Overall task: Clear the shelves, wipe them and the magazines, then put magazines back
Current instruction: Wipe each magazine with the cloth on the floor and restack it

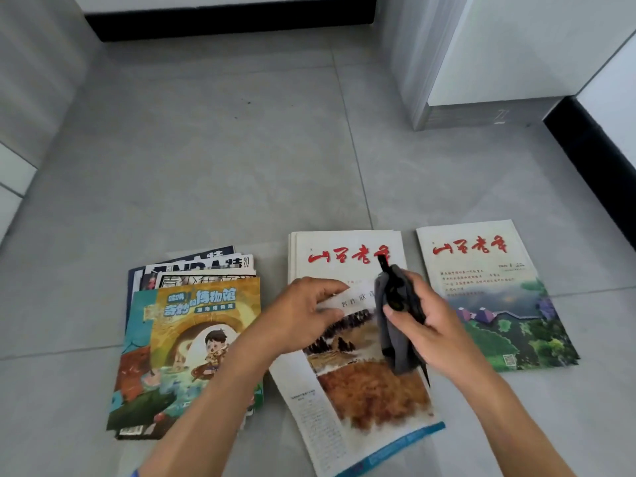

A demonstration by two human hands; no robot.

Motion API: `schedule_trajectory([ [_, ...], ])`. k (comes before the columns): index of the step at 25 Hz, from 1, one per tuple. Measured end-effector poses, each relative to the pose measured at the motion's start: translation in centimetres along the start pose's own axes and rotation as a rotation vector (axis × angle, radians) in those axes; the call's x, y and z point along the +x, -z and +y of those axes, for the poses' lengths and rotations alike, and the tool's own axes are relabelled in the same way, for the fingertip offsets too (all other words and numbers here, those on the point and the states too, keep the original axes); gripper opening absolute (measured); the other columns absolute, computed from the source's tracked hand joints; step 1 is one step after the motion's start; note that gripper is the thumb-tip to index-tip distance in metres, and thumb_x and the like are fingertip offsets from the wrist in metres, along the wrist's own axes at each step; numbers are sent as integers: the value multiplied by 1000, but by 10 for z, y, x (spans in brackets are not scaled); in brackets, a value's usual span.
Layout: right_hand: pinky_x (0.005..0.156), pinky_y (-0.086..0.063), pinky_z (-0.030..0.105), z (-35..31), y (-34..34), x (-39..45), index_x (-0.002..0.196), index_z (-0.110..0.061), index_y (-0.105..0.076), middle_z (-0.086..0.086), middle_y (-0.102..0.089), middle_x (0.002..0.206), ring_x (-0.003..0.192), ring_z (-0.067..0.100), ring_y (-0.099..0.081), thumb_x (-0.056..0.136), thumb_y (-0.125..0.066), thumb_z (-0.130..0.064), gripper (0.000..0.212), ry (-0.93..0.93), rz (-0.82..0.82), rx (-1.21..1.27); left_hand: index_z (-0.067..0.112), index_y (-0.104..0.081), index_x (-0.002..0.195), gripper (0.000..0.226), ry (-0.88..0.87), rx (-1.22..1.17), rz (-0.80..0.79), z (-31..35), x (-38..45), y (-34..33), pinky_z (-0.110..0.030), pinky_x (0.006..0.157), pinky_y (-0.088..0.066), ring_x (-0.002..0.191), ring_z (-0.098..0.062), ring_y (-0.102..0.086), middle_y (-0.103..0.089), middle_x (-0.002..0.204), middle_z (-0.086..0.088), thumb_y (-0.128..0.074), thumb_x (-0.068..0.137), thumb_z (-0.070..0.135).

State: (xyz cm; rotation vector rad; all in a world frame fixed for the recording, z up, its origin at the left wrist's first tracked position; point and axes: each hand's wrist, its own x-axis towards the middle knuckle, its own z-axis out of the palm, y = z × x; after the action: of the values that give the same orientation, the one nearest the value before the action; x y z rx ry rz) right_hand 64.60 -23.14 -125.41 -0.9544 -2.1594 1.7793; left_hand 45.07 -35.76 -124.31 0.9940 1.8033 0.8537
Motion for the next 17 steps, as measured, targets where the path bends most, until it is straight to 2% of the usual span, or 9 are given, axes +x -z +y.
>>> schedule_trajectory([
  [2,77,-51,14,-19,2,14,116,-36,-60,-9,-73,100,93,1,-68,97,-59,-5,37,58,66,77,22,-74,103,19,-13,-8,-7,9,2,-2,-15,76,-52,87,0,-69,-75,96,13,-72,87,11],
  [5,72,-54,18,-24,12,14,112,-27,-65,-4,-75,94,89,10,-71,91,-62,1,36,68,154,277,25,-72,91,19,128,17,-32,4,-2,32,-14,74,-54,84,-2,-70,-76,90,9,-81,79,15],
  [7,68,-56,20,-11,21,11,110,-23,-67,-5,-76,93,86,15,-73,73,-72,-8,40,39,252,523,19,-74,93,23,228,-226,11,-11,-14,44,-21,74,-57,86,-9,-72,-77,93,2,-82,74,8],
  [9,61,-59,27,-2,24,9,106,-22,-70,0,-76,89,72,19,-73,55,-75,-20,51,-22,287,742,11,-72,96,31,298,-654,131,-20,-26,25,-28,74,-59,88,-19,-73,-77,95,-6,-79,67,5],
  [10,61,-59,29,3,23,9,108,-21,-69,1,-76,90,70,19,-72,53,-75,-21,55,-43,293,789,9,-70,100,38,334,-764,189,-26,-29,11,-33,74,-59,88,-23,-73,-77,96,-8,-79,63,9],
  [11,63,-60,29,5,21,8,110,-21,-68,1,-75,92,73,18,-72,54,-75,-21,56,-55,279,798,8,-69,101,43,366,-777,247,-30,-30,-4,-36,75,-59,88,-26,-72,-77,95,-9,-81,61,14],
  [13,71,-57,24,6,26,7,111,-27,-67,-6,-75,98,85,12,-71,67,-75,-14,47,-50,241,552,8,-70,96,36,396,-678,351,-30,-29,-23,-36,71,-58,82,-26,-72,-77,91,-10,-83,65,18],
  [15,79,-50,20,3,43,11,112,-39,-64,-19,-72,101,95,1,-67,84,-70,-2,47,-11,207,44,12,-71,87,15,379,-553,400,-28,-24,-22,-33,64,-58,71,-21,-71,-76,79,-5,-81,76,13],
  [17,80,-43,11,-8,60,18,118,-44,-59,-28,-66,107,100,0,-63,91,-67,-6,48,46,157,-400,15,-72,80,7,284,-458,380,-22,-21,-16,-27,58,-55,64,-15,-69,-73,69,1,-77,81,10],
])
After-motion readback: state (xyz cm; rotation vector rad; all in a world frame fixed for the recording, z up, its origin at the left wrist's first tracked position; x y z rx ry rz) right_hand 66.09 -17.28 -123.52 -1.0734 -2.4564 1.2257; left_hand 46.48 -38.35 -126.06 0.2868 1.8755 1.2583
